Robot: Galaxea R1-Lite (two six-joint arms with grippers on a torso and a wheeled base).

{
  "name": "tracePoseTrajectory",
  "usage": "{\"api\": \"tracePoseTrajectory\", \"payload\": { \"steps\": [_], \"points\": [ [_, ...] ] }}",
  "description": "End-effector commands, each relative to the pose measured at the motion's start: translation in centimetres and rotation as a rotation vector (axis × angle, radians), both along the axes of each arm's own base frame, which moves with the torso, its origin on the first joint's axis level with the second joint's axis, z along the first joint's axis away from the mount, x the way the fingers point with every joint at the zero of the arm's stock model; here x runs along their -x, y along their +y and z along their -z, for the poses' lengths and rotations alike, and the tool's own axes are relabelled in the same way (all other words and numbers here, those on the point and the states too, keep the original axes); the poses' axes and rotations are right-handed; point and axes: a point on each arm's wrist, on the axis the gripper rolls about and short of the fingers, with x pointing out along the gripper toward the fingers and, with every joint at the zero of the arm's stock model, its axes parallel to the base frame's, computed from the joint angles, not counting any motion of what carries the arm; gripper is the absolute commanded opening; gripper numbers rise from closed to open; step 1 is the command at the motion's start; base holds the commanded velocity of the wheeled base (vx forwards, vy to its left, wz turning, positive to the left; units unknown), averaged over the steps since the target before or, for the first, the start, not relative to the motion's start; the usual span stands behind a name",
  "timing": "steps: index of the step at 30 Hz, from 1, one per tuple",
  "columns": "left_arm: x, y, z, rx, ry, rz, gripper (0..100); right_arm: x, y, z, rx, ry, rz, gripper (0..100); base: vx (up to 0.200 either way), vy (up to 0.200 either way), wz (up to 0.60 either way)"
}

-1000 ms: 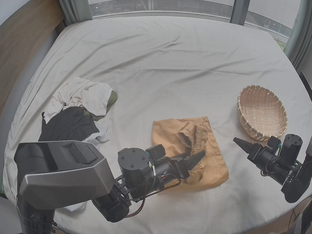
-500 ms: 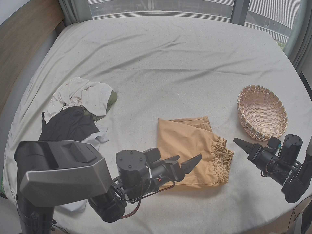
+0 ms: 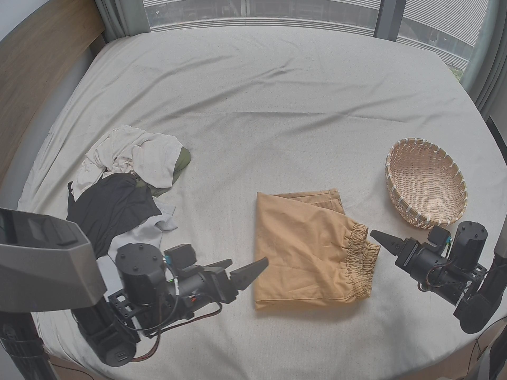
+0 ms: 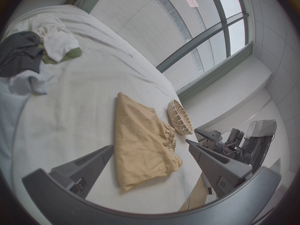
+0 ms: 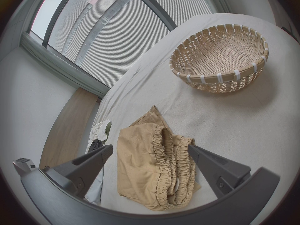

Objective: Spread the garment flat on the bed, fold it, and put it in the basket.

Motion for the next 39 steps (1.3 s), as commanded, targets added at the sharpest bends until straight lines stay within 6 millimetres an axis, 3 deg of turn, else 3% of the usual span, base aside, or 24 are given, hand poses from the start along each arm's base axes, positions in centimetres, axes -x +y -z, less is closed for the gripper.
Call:
{"api": "tracePoseTrajectory", "payload": {
  "steps": [1,6,13,21,29,39],
  "points": [
    [1.9,3.9,-2.7,0.024,-0.043,-0.083,100,0.2,0.6,0.1,0.003,0.002,-0.027,100,0.000,0.000,0.00],
    [3.4,6.8,-4.0,0.015,-0.085,-0.151,100,0.4,0.9,-0.1,0.001,-0.003,-0.043,100,0.000,0.000,0.00],
    [5.2,9.7,-3.4,-0.044,-0.059,-0.193,100,1.2,1.7,0.2,0.012,0.012,-0.083,100,0.000,0.000,0.00],
    [4.7,10.7,-3.1,-0.121,-0.088,-0.231,100,1.6,2.6,0.0,0.021,0.000,-0.101,100,0.000,0.000,0.00],
    [4.3,10.7,-2.3,-0.236,-0.125,-0.215,100,1.9,2.0,0.9,0.063,0.038,-0.091,100,0.000,0.000,0.00],
    [4.1,11.5,-2.3,-0.297,-0.166,-0.239,100,1.5,0.9,4.1,0.119,0.183,-0.041,100,0.000,0.000,0.00]
  ]
}}
